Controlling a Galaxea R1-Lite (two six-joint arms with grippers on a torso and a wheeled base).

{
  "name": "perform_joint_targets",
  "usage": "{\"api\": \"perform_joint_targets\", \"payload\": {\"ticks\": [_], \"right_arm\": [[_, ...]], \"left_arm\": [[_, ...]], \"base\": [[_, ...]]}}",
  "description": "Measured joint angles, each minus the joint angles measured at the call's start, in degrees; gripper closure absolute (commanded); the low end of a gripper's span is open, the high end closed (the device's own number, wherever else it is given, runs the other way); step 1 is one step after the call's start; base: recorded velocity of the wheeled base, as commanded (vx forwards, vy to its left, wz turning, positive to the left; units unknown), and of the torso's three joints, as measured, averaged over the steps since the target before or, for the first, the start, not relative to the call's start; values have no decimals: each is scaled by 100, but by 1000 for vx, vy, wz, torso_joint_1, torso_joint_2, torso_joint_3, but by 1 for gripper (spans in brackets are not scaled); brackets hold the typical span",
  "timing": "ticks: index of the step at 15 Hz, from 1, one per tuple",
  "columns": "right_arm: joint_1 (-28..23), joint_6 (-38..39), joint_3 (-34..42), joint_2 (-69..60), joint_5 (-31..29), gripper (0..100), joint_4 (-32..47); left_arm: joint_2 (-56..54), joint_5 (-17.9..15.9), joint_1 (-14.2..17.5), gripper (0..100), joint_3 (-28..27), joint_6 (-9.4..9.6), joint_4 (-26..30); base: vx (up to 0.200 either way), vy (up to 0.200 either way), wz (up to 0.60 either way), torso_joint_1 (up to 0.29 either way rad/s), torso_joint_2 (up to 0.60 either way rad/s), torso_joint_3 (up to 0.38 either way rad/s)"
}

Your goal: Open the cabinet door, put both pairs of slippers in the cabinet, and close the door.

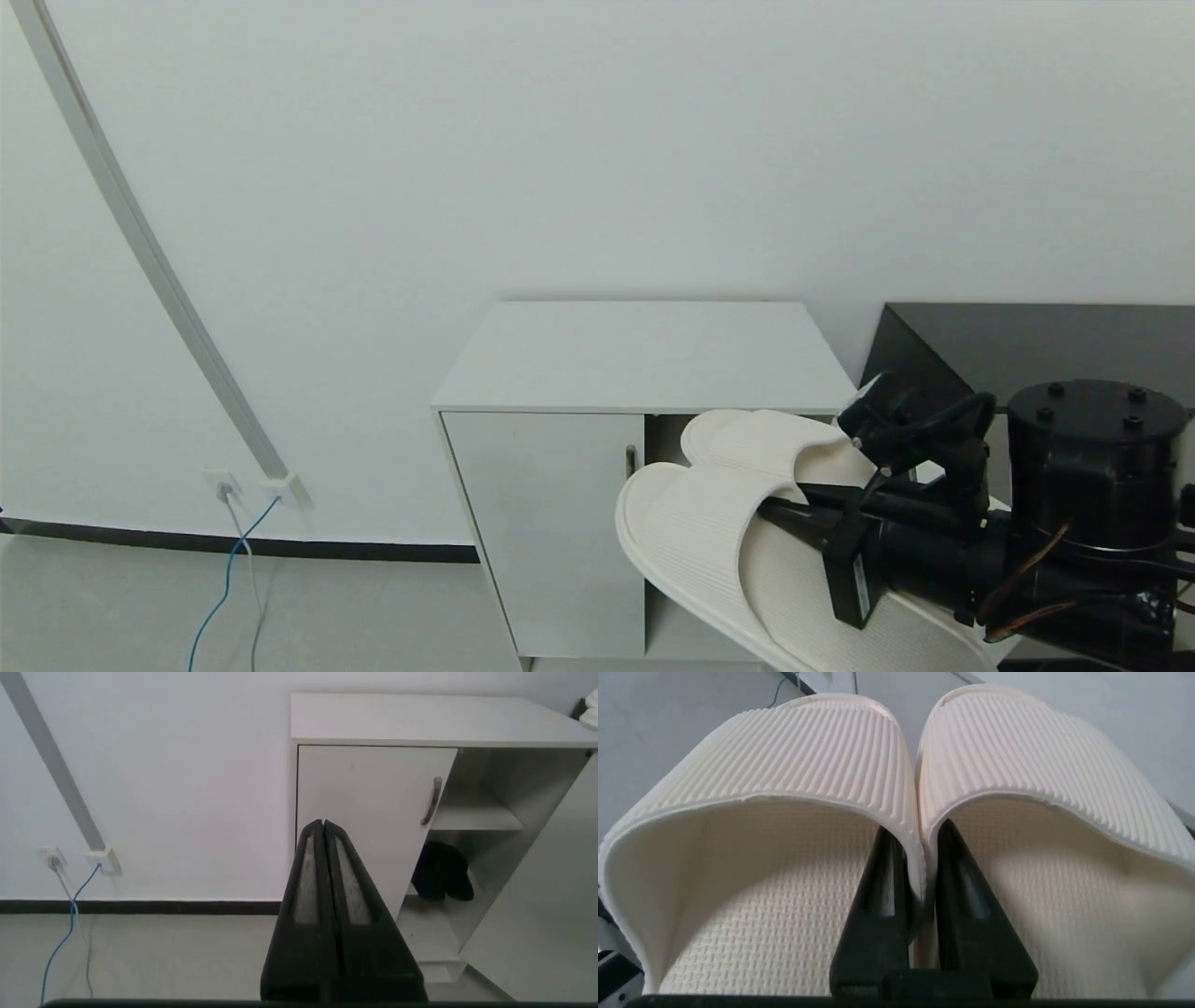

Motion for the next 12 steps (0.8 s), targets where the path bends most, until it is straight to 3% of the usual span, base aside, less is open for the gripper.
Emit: {"api": "perform_joint_targets", "payload": {"ticks": [12], "right_arm": [[66,-9,96,57,13,100,-129]], "left_arm": [[0,0,2,100,-2,-2,-2]], "base": [[0,0,0,-204,481,282]]}}
